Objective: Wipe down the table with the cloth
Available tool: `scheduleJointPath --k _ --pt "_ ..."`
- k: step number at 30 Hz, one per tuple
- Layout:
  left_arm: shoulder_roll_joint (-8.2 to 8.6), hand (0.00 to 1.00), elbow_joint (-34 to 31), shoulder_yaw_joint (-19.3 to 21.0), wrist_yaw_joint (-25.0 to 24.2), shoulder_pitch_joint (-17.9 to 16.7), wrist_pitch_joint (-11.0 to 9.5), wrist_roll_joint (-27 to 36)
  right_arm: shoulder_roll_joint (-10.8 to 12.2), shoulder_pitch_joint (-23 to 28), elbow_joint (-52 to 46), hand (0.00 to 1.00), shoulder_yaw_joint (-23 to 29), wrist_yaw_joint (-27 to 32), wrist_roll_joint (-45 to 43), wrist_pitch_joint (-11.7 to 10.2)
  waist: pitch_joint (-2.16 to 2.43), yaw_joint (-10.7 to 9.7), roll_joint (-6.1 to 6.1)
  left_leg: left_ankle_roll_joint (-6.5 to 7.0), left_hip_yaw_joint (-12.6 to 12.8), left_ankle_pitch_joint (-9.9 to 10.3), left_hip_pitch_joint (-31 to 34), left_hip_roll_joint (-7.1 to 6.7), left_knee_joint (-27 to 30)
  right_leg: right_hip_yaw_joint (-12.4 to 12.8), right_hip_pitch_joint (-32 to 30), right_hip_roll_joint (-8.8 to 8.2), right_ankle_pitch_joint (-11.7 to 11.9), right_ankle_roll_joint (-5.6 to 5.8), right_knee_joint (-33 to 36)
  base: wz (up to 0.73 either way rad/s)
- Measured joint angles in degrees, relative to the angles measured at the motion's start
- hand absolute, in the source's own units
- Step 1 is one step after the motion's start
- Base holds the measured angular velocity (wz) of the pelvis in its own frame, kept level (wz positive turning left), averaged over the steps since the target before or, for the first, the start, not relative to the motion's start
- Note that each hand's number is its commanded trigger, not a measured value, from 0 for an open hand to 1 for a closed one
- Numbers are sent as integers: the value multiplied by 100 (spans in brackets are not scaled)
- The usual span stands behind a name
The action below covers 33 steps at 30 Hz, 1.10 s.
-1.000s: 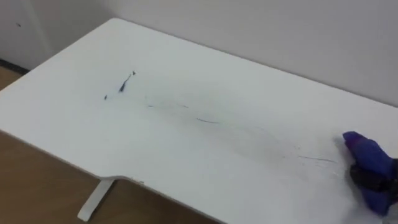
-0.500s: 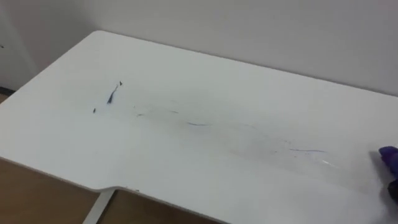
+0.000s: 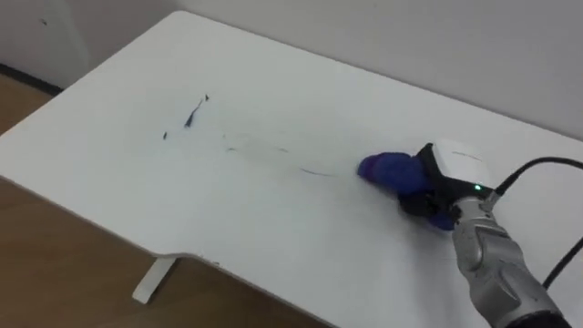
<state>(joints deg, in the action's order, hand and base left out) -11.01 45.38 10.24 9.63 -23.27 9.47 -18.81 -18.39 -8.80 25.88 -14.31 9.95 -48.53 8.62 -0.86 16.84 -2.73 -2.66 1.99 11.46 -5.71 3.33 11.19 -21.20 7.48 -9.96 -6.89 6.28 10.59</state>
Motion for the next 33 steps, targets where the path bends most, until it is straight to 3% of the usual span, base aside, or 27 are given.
scheduleJointPath --k 5,10,14,15,18,20,21,22,25,27,29,33 --pt "4 0 35 -118 16 167 -167 59 2 -41 201 100 -4 144 91 -125 20 33 106 0 67 0 -102 1 -170 24 14 2 -13 19 0 -7" --pt "4 0 10 -120 87 -19 -114 48 2 -7 370 100 99 143 340 -241 52 -42 59 -1 60 0 -115 0 -154 12 47 5 -15 23 -11 0" --pt "8 0 -98 -27 95 -229 -81 57 31 324 718 100 554 475 973 -712 65 -268 35 -1 -95 0 -146 -23 -127 -106 152 2 -14 23 -72 18" --pt "22 0 -109 87 97 -254 -84 51 40 507 764 100 728 611 1089 -877 98 -330 20 -1 -137 0 -152 -30 -120 -154 196 2 -18 29 -111 30" --pt "32 0 -100 510 115 -353 -86 -16 53 1017 969 100 1477 918 1517 -1290 136 -626 -25 4 -286 -2 -179 -56 -122 -259 299 -11 -30 47 -118 28" --pt "10 0 -97 826 165 -411 -101 -51 54 1331 1117 100 1991 1104 1756 -1403 179 -803 -37 6 -293 -1 -191 -58 -138 -259 344 -14 -30 48 -120 10" --pt "6 0 -96 1018 216 -460 -114 -71 47 1499 1316 100 2341 1238 1901 -1474 236 -895 -63 14 -291 4 -202 -59 -141 -260 350 -15 -30 48 -115 0" --pt "3 0 -96 1102 218 -466 -115 -98 38 1571 1437 100 2523 1315 1956 -1503 257 -929 -60 20 -289 10 -212 -59 -138 -262 354 -15 -30 48 -110 -3" --pt "-48 0 -58 1229 209 -451 -133 -151 -302 1685 2137 100 3200 1498 2100 -1510 263 -1068 -85 33 -224 37 -253 -59 -152 -254 346 -26 -30 48 -88 -15" --pt "-86 0 -28 1226 209 -439 -193 -211 -708 1767 2709 100 3372 1496 2233 -1508 276 -1085 -119 36 -166 84 -262 -57 -116 -233 351 -33 -31 50 -79 -15" --pt "-89 0 -27 1222 208 -442 -236 -211 -845 1881 2798 100 3404 1465 2372 -1505 274 -1093 -136 37 -131 96 -262 -53 -86 -214 350 -34 -31 50 -82 -8" --pt "-90 0 -45 1217 207 -371 -236 -201 -847 1893 2702 100 3485 1315 2367 -1426 260 -1190 -151 35 -104 98 -265 -46 -50 -211 353 -33 -31 50 -81 -4"
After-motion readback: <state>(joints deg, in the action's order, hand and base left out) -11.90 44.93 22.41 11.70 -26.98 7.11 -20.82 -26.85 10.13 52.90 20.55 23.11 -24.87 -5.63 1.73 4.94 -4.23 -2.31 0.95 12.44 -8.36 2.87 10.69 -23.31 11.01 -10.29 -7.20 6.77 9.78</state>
